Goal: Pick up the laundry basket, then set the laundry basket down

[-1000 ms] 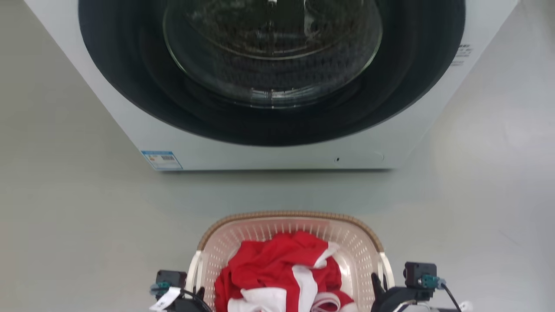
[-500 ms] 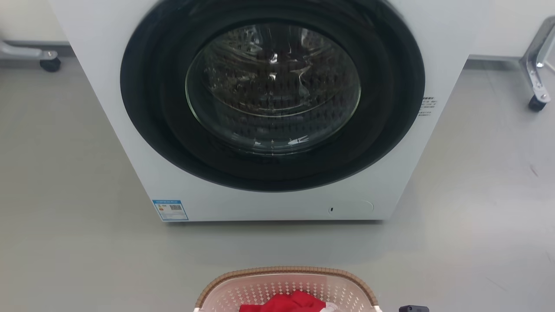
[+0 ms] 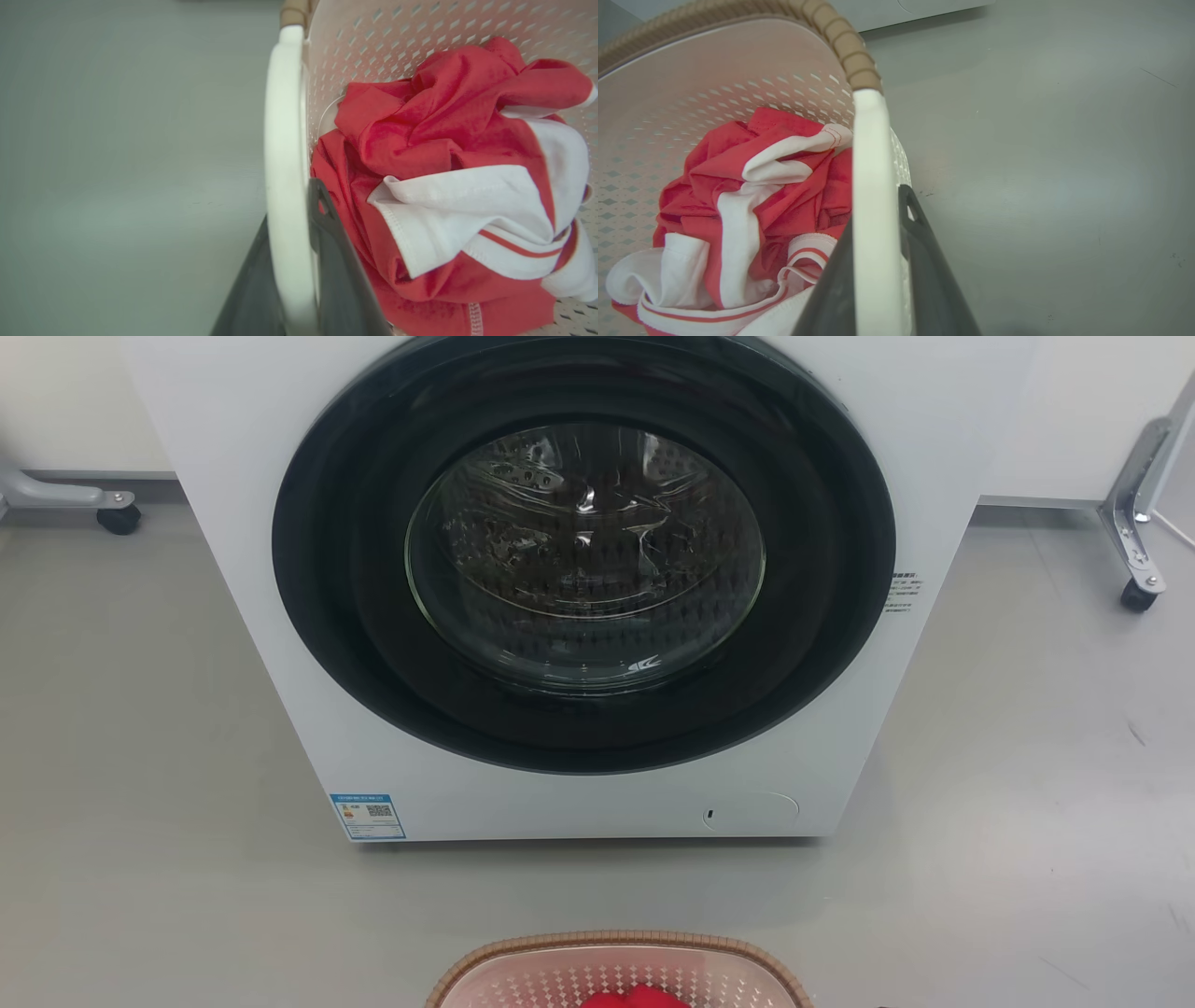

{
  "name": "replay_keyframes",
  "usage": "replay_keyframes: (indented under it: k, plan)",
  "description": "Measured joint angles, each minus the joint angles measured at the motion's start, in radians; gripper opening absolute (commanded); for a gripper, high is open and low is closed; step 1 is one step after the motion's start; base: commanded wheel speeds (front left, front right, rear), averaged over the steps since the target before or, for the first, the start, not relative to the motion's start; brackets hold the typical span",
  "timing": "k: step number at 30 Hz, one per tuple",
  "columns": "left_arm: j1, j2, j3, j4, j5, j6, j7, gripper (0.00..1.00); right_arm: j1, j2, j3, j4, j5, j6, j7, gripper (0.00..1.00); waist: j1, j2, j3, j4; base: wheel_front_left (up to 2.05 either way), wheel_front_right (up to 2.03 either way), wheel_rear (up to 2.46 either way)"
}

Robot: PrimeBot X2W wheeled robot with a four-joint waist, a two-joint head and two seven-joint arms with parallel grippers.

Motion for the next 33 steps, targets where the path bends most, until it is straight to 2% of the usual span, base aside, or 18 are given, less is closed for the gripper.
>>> replay_keyframes:
  k: [33]
  plan:
    - [-0.001,0.005,-0.027,-0.008,-0.021,0.009,0.012,0.0,-0.016,-0.001,0.078,0.028,0.086,0.0,-0.006,0.0,0.0,0.0001,0.009,-0.001,0.0,0.0,0.0]
